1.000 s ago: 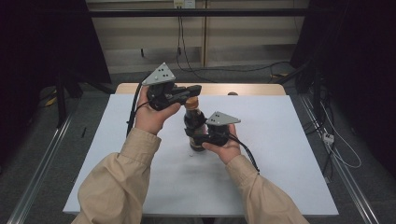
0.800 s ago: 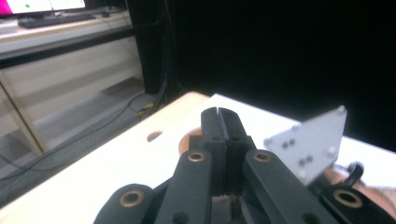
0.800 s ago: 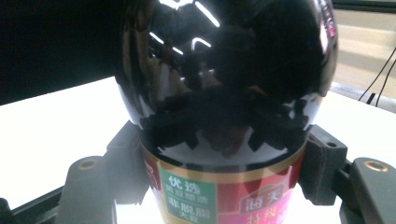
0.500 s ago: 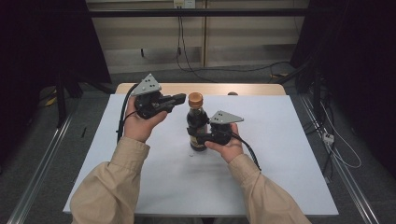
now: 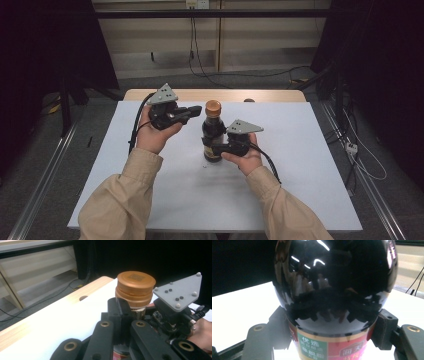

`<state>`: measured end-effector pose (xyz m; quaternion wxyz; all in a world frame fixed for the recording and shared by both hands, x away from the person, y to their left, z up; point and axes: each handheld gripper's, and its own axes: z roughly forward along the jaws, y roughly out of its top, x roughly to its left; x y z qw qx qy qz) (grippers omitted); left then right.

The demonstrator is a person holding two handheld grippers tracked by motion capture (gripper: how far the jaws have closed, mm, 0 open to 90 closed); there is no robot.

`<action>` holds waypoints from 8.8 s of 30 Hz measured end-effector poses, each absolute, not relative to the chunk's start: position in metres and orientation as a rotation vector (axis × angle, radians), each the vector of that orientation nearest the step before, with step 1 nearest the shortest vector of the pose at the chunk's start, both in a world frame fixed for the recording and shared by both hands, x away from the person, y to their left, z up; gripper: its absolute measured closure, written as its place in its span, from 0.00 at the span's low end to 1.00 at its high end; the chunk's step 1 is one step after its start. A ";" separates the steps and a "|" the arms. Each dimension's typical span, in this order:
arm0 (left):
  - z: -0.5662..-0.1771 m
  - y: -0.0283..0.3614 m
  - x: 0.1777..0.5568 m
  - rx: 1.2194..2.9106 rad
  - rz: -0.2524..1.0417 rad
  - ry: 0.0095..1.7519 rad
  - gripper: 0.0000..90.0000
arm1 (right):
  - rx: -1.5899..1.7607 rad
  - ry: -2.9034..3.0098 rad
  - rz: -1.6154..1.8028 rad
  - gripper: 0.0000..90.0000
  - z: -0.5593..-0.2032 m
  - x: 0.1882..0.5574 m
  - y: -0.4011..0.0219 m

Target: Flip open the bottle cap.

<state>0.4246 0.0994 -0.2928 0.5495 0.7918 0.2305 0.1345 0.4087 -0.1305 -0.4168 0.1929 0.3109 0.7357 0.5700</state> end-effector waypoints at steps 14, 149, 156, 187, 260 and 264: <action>-0.287 0.091 0.425 1.871 0.290 0.514 1.00 | 0.874 2.058 1.604 0.34 -0.418 0.408 -0.131; -0.262 0.075 0.427 1.908 0.244 0.447 1.00 | 0.868 2.025 1.629 0.34 -0.424 0.409 -0.134; -0.259 0.054 0.426 1.910 0.237 0.409 1.00 | 0.854 2.027 1.626 0.34 -0.424 0.408 -0.131; -0.271 0.090 0.419 1.852 0.288 0.485 0.70 | 0.939 2.051 1.575 0.17 -0.424 0.408 -0.136; -0.352 0.141 0.393 1.802 0.297 0.615 0.07 | 0.951 2.057 1.474 0.13 -0.414 0.357 -0.214; -0.358 0.147 0.390 1.800 0.296 0.625 0.07 | 0.952 2.049 1.470 0.13 -0.414 0.355 -0.219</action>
